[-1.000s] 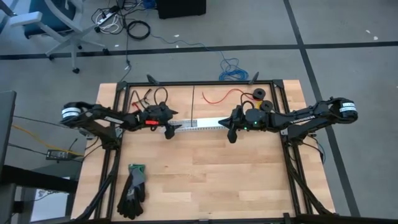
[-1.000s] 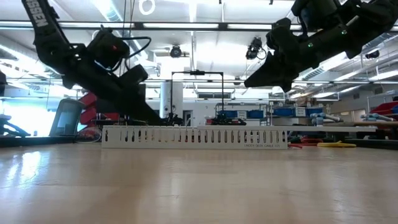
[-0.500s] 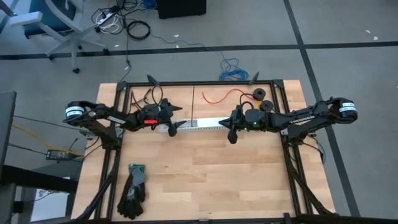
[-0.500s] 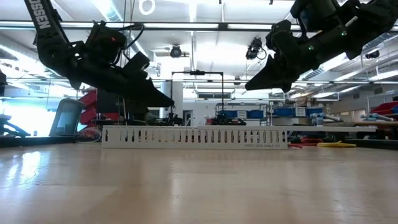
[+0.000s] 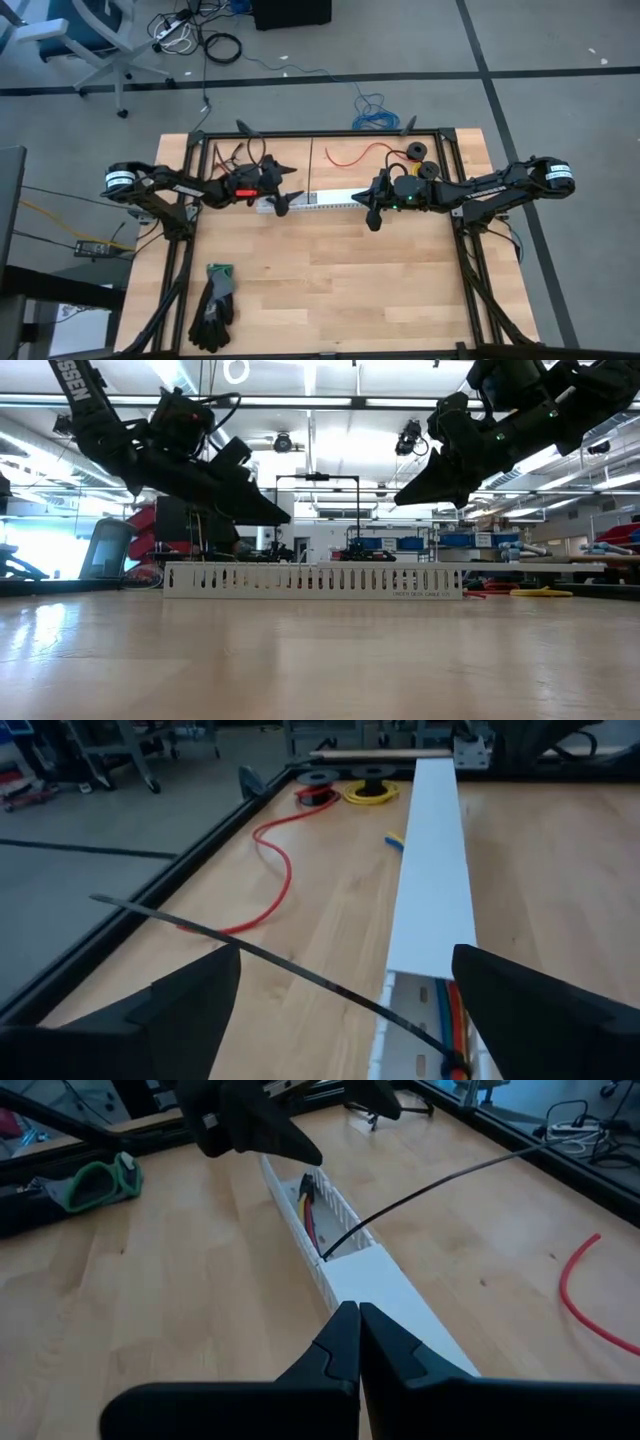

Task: Ziptie cables
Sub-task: Close the cable duct with the cable duct lid

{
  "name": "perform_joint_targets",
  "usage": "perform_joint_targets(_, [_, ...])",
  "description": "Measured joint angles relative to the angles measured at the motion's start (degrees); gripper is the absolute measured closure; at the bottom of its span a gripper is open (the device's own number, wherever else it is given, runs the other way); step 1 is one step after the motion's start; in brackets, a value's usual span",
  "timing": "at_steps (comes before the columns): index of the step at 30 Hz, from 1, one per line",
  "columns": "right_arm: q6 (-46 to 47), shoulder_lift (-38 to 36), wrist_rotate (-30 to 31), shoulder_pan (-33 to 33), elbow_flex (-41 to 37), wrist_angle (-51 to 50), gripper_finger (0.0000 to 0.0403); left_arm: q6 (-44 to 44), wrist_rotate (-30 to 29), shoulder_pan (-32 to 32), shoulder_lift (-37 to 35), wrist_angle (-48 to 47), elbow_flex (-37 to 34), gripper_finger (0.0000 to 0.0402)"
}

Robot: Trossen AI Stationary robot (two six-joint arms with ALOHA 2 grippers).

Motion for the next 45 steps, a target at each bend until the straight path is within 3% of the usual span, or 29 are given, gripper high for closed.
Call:
perform_joint_targets(5, [0.07,0.0,-0.14,0.0,0.0,-0.04,0.0403,-0.13,0.08,-0.04,0.0,-2.87,1.16,0.0004])
perform_joint_targets(13, [0.09,0.0,-0.58,0.0,0.0,-0.09,0.0403,-3.23,0.22,-0.04,0.0,-4.24,1.2,0.0006])
perform_joint_targets(21, [0.15,0.0,-0.58,0.32,0.0,-0.11,0.0403,-0.59,0.36,0.08,0.0,-4.52,1.2,0.0007])
perform_joint_targets(24, [0.15,0.0,-0.58,0.74,0.0,-0.11,0.0403,-4.61,4.07,0.05,0.0,-4.51,1.2,0.0007])
perform_joint_targets(27, [0.11,0.0,-0.58,1.12,0.0,-0.11,0.0403,-1.24,13.05,0.07,0.0,-4.71,1.2,0.0007])
perform_joint_targets(29, [0.11,0.0,-0.58,1.18,0.0,-0.09,0.0403,-0.02,15.46,0.0,0.0,-4.77,1.2,0.0007])
perform_joint_targets(39, [0.15,0.0,-0.56,1.18,0.0,-0.07,0.0403,2.89,14.94,0.11,0.02,-6.42,1.2,0.0007])
perform_joint_targets(45, [0.15,0.0,-0.56,1.18,0.0,-0.04,0.0403,4.02,12.31,0.09,3.48,-6.39,1.33,0.0007])
